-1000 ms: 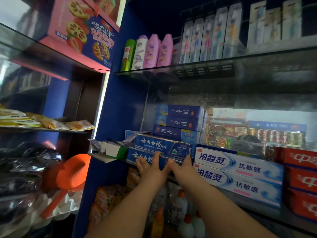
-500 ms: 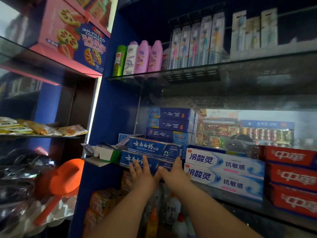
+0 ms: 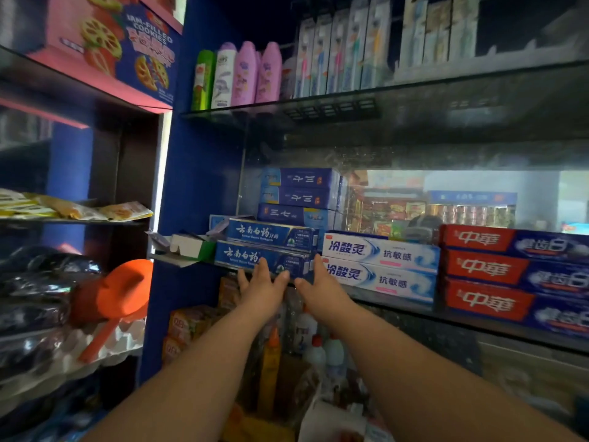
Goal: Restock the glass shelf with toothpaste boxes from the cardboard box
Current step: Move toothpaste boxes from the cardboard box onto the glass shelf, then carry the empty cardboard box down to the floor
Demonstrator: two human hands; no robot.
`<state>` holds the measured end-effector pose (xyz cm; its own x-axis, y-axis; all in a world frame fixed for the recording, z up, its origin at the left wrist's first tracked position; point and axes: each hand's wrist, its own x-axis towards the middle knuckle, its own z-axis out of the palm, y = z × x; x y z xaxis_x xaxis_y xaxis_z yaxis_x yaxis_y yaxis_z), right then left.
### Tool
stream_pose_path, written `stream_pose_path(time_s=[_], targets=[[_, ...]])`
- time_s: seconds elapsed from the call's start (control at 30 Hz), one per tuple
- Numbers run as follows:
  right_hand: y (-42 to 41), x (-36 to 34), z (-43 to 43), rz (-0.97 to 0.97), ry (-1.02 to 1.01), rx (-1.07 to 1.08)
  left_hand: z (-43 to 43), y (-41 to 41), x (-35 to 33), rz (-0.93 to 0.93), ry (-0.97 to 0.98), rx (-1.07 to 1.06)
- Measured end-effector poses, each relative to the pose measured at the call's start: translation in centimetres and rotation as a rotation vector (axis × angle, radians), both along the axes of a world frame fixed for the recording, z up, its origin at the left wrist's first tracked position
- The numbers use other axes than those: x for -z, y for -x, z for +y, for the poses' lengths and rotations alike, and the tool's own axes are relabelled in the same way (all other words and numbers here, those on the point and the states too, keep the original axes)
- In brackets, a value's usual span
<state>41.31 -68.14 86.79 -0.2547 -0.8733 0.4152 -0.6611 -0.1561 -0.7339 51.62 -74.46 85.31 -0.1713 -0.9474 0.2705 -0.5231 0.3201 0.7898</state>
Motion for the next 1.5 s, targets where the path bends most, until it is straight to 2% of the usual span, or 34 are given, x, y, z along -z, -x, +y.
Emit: stream_pose_path(time_s=[0.17,0.3,0.57,0.7,0.9,1.0,1.1,1.2,1.3,1.37,1.5], targets=[[-0.3,1.3,3.6,0.013,0.016,-0.064,3.0,-1.5,1.7,0.054,-0.058,0.044],[0.2,3.5,6.0,0.009,-0.065,-0.105,6.2,-3.5,4.7,0.051,-0.106,0.037],[0.8,13.0,10.0,-0.008,-0.254,-0.317,12.0,-4.6,14.5,0.156,-0.222,-0.105],[1.7,19.3,11.7,0.025,-0.371,-0.378,16.7,-3.8,20.7,0.104,-0.339,-0.201],[2.4,30.5,14.2,0.024,-0.535,-0.413,23.6,-4.5,30.9,-0.122,-0.458,-0.337],[2.8,35.5,15.2,-0.063,-0.676,-0.425,25.9,-5.7,36.9,-0.132,-0.662,-0.370],[3.1,40.5,15.3,-0.109,-0.724,-0.428,27.2,-6.8,42.6,-0.022,-0.847,-0.467],[3.3,45.5,15.1,-0.065,-0.814,-0.430,28.6,-7.3,47.4,0.069,-0.968,-0.598],[3.6,50.7,14.4,0.024,-0.815,-0.395,29.7,-7.4,52.0,0.187,-0.977,-0.676],[4.9,56.3,13.1,0.024,-0.802,-0.391,30.1,-7.3,55.0,0.200,-0.984,-0.705],[5.9,58.8,11.9,0.070,-0.767,-0.345,28.7,-7.4,59.9,0.212,-1.054,-0.847]])
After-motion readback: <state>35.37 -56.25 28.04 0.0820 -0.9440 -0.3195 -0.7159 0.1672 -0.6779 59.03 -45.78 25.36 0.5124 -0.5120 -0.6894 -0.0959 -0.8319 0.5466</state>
